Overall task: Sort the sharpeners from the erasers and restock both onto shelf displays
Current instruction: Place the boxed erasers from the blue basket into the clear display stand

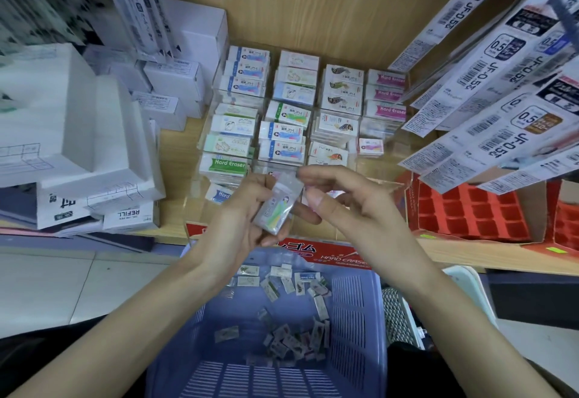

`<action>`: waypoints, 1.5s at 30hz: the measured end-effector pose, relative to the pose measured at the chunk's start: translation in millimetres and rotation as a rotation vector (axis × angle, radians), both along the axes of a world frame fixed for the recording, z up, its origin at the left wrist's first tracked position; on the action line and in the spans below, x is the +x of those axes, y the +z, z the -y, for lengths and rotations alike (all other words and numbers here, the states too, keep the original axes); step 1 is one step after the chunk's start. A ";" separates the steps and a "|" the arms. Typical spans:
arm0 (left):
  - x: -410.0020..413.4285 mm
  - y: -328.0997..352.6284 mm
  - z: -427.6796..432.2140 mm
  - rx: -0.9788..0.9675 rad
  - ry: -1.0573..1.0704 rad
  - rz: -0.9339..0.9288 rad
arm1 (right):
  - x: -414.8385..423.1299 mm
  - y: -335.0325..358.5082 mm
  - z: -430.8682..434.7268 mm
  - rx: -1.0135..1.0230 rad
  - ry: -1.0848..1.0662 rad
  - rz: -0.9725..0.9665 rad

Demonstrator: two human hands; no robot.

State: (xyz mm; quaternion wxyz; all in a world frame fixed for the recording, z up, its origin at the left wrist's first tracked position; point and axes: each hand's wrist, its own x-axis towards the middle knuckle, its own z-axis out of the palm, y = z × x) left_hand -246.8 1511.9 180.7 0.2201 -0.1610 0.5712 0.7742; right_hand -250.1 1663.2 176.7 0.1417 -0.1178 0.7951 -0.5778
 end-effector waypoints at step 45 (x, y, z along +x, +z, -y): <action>37.5 -80.8 60.2 -1.207 -0.122 -0.408 | -4.7 -63.0 31.7 0.845 -0.131 -0.629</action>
